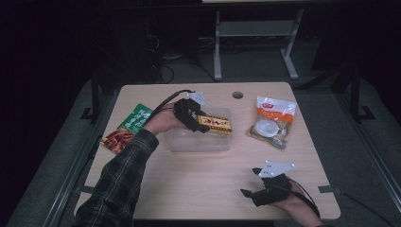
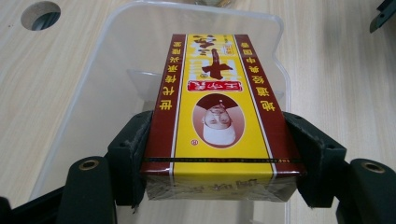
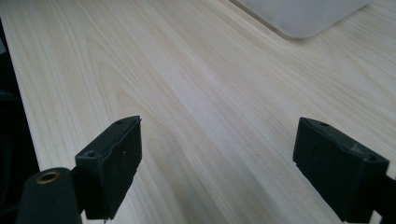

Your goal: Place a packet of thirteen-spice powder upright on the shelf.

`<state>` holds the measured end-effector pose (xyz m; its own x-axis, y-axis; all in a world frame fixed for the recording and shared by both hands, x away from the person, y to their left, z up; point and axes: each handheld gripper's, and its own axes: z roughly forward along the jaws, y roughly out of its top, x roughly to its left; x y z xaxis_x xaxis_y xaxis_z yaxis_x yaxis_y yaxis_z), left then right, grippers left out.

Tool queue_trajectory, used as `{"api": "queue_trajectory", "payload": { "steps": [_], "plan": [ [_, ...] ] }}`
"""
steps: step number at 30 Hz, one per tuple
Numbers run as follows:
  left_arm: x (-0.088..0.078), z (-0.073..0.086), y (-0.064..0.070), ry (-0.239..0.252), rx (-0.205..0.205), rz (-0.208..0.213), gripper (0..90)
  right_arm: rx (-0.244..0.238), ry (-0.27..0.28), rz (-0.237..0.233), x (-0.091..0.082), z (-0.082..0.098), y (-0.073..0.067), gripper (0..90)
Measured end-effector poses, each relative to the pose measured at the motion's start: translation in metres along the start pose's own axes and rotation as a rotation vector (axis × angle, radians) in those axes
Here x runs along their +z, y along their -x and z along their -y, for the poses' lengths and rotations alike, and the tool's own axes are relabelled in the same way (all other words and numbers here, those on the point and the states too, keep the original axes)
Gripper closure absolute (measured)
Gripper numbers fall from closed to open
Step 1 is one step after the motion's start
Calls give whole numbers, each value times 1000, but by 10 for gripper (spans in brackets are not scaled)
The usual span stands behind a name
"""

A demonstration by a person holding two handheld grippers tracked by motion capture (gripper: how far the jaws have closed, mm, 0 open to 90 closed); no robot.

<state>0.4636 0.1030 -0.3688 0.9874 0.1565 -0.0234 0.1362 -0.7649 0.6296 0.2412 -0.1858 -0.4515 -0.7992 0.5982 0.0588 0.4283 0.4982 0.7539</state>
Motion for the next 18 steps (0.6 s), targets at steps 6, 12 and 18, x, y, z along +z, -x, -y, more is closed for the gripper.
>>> {"api": "queue_trajectory", "payload": {
  "steps": [6,12,18],
  "plan": [
    [-3,-1,-2,39,1,2,313,-9,-7,-5,1,0,0,150],
    [-4,-2,-4,83,-3,8,313,-1,-8,-8,1,0,0,150],
    [-6,-6,-5,129,-17,9,313,-6,-17,-8,3,1,0,150]
  ]
}}
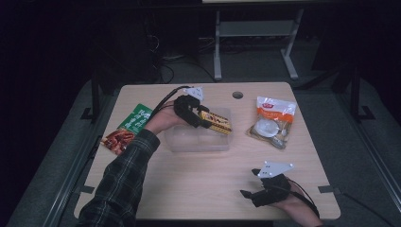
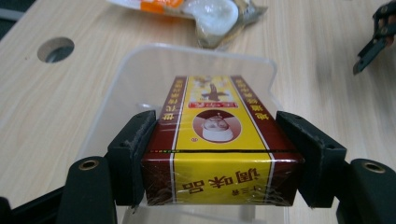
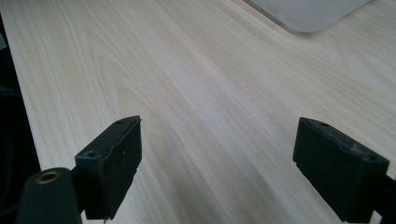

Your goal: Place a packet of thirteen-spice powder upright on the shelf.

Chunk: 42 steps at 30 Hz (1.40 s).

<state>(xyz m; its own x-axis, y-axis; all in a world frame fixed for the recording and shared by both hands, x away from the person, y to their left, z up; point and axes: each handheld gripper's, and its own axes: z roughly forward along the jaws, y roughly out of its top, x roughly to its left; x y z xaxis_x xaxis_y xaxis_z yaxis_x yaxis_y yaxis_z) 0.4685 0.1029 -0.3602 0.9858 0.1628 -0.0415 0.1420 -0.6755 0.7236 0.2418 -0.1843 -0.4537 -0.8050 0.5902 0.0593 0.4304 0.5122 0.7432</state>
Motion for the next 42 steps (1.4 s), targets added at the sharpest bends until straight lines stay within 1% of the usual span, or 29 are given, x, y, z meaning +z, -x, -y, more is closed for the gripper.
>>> {"api": "queue_trajectory", "payload": {
  "steps": [8,13,16,25,31,34,35,39,42],
  "plan": [
    [1,-11,-1,35,2,0,314,4,2,1,-1,0,0,150],
    [5,-20,-1,44,13,1,315,4,-1,-1,-1,0,0,150],
    [8,-24,-1,62,10,4,315,0,-3,-1,-1,0,0,150],
    [20,-33,-1,78,8,6,314,1,-3,-6,0,0,-2,150],
    [30,-38,-1,79,8,11,315,-6,-3,-5,0,0,-2,150],
    [35,-39,-1,75,9,13,314,0,-4,-7,0,0,-2,150],
    [37,-39,0,76,2,16,314,0,-3,-8,0,0,-2,150],
    [44,-39,-1,68,3,20,314,-10,-2,-8,0,0,-2,150],
    [51,-39,-1,59,-5,24,314,-3,-6,-10,0,-1,-2,150]
  ]
}}
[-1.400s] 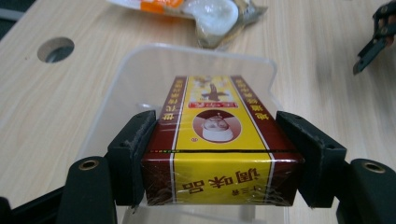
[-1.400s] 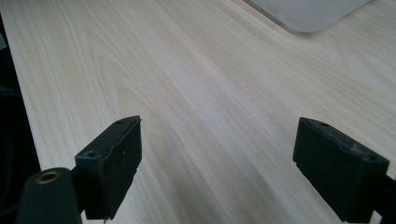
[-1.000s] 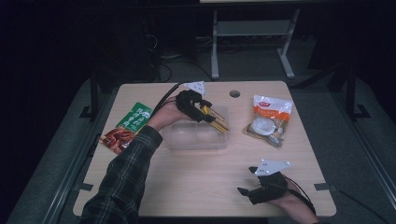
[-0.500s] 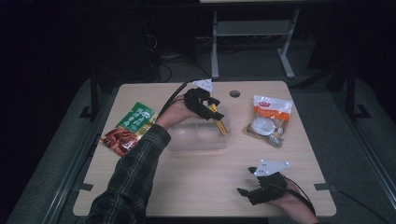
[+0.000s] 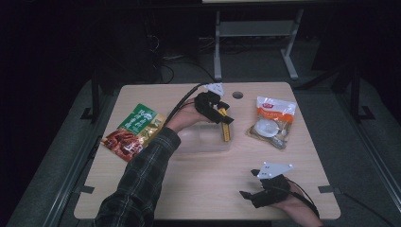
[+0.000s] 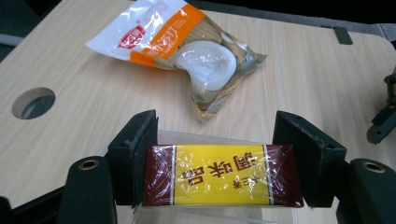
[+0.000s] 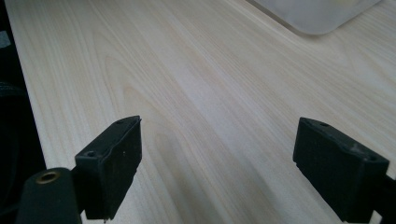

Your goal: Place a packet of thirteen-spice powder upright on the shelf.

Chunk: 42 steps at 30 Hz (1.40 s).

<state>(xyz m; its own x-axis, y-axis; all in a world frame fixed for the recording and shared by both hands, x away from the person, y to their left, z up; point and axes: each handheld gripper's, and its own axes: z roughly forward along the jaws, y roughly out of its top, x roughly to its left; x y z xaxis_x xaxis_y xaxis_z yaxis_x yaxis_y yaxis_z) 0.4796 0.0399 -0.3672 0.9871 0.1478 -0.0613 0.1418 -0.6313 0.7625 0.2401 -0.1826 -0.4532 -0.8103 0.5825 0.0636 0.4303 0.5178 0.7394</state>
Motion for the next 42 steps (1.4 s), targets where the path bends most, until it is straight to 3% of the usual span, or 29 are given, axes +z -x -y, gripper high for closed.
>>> {"api": "queue_trajectory", "payload": {
  "steps": [7,12,21,27,31,42],
  "plan": [
    [12,3,-2,-25,-14,10,314,1,3,1,-1,1,1,150],
    [8,2,-2,-13,-33,13,287,2,5,2,-1,1,2,150],
    [-19,0,5,18,-33,-18,174,3,4,-1,0,1,2,150],
    [-49,6,11,47,-69,-69,167,9,2,1,0,1,3,150],
    [-65,18,19,31,-118,-94,175,7,-8,1,2,1,3,150],
    [-84,48,46,-28,-115,-125,184,-1,-26,6,5,1,4,150]
  ]
}}
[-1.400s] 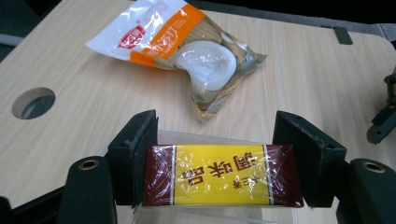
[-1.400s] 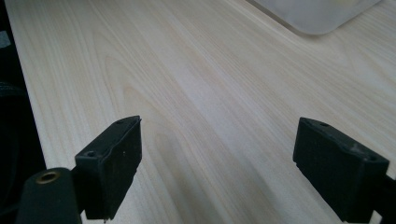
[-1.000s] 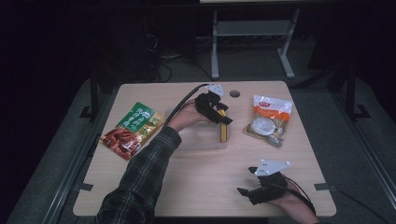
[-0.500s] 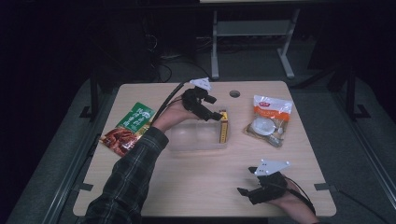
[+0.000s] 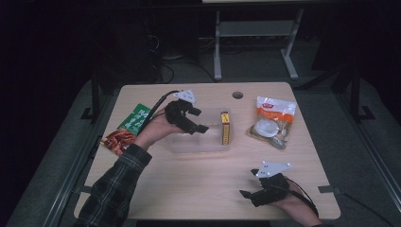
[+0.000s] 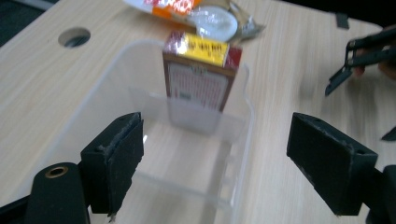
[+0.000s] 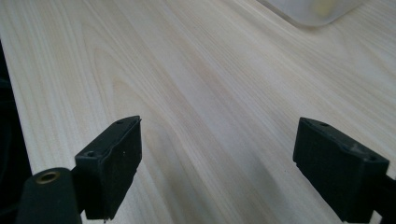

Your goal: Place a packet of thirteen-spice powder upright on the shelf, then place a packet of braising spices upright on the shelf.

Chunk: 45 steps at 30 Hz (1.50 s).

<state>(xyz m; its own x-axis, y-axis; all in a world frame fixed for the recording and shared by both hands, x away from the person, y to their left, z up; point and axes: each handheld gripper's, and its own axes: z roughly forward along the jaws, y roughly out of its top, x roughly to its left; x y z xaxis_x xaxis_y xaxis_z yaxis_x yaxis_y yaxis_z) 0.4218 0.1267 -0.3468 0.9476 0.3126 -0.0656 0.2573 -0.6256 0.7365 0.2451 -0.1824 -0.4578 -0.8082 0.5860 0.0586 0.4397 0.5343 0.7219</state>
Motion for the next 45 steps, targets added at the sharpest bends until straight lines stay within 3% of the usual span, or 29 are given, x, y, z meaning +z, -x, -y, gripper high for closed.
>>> {"api": "queue_trajectory", "payload": {
  "steps": [5,20,22,30,37,45],
  "plan": [
    [-7,15,11,-14,-10,-42,191,-3,0,0,1,-1,0,150],
    [-29,57,44,6,-28,-44,200,-14,1,1,1,-1,-2,150],
    [-32,62,50,15,-42,-23,200,-12,-1,-1,2,-1,-3,150],
    [-41,86,65,5,-51,-49,207,-18,4,3,2,-1,-2,150],
    [-49,110,70,1,-79,-75,218,-20,-4,3,4,-2,-1,150],
    [-61,138,66,-19,-124,-124,222,-10,-5,8,3,0,-2,150]
  ]
}}
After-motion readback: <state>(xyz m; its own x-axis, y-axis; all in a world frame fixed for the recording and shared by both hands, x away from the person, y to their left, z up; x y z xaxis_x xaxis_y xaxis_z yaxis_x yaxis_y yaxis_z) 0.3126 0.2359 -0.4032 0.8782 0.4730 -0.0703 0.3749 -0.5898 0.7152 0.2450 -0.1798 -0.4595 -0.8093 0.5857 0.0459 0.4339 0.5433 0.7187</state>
